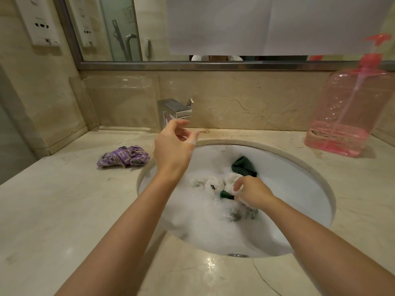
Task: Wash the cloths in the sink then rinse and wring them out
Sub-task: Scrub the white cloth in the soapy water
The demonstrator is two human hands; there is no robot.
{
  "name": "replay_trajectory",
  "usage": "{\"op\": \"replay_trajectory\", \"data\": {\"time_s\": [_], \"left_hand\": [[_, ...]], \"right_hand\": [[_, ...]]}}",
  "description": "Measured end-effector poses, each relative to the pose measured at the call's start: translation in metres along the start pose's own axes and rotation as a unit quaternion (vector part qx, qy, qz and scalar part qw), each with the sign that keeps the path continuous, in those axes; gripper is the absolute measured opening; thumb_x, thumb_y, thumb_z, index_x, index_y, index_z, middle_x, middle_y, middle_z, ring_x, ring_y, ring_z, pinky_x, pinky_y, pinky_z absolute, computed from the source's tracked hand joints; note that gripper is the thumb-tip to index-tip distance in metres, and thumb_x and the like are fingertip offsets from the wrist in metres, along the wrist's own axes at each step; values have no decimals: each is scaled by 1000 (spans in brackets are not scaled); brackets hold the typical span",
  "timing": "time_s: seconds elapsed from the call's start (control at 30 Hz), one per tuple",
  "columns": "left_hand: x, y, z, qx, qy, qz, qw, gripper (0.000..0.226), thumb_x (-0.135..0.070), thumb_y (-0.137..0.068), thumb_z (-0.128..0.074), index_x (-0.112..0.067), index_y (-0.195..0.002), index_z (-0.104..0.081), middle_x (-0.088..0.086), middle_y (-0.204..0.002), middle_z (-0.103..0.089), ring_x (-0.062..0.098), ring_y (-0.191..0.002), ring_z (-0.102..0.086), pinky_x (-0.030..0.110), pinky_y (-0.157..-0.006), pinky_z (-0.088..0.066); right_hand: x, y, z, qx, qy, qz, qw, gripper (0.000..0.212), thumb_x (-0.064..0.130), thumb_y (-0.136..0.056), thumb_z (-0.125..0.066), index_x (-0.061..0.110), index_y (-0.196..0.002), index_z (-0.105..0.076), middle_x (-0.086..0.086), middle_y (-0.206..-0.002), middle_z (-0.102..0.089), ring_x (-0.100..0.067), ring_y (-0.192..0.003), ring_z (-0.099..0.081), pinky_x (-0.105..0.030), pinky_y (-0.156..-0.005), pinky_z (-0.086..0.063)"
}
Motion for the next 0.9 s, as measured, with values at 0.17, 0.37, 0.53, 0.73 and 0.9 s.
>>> {"op": "replay_trajectory", "data": {"time_s": [0.17, 0.37, 0.53, 0.73, 0.9], "left_hand": [[60, 33, -64, 300, -190, 90, 930, 20, -32, -91, -64, -16, -101, -67, 1, -92, -68, 14, -80, -62, 30, -75, -51], [111, 88, -88, 502, -359, 84, 782, 26, -26, -92, -58, -6, -103, -70, 8, -94, -74, 16, -73, -64, 29, -80, -53], [111, 119, -93, 604, -348, 90, 712, 31, -34, -95, -55, -11, -114, -64, 2, -91, -68, 15, -72, -64, 30, -85, -50], [100, 106, -98, 560, -360, 23, 746, 44, -38, -95, -57, -17, -133, -52, 5, -126, -58, 22, -113, -55, 29, -93, -42], [88, 83, -98, 451, -243, 38, 858, 81, -39, -84, -72, -19, -149, -26, 8, -144, -41, 24, -124, -48, 34, -100, -42]], "right_hand": [[-2, 3, -8, 31, 44, -32, 998, 56, 24, -84, -69, 19, -131, -41, -8, -124, -36, -24, -93, -51, -30, -72, -45], [4, -3, -12, 73, 157, -17, 985, 72, 29, -88, -66, 20, -147, -25, -17, -135, -26, -27, -94, -46, -31, -75, -45], [-7, -7, -22, 150, 237, -22, 960, 51, 40, -95, -55, 13, -136, -41, -13, -137, -41, -27, -118, -39, -33, -98, -38], [-22, -15, 37, -89, -116, -59, 987, 15, 25, -97, -55, 12, -102, -61, -9, -100, -63, -27, -94, -59, -34, -77, -49], [-1, 8, 75, -201, -430, 35, 879, 18, 22, -100, -51, 17, -86, -61, -6, -89, -64, -23, -85, -62, -32, -71, -52]]}}
Point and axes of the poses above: each hand's wrist, its own y-axis away from the middle knuckle, its own z-axis out of the back of the hand, x = y × z, the point moved 10 cm from there along -y, towards the middle knuckle
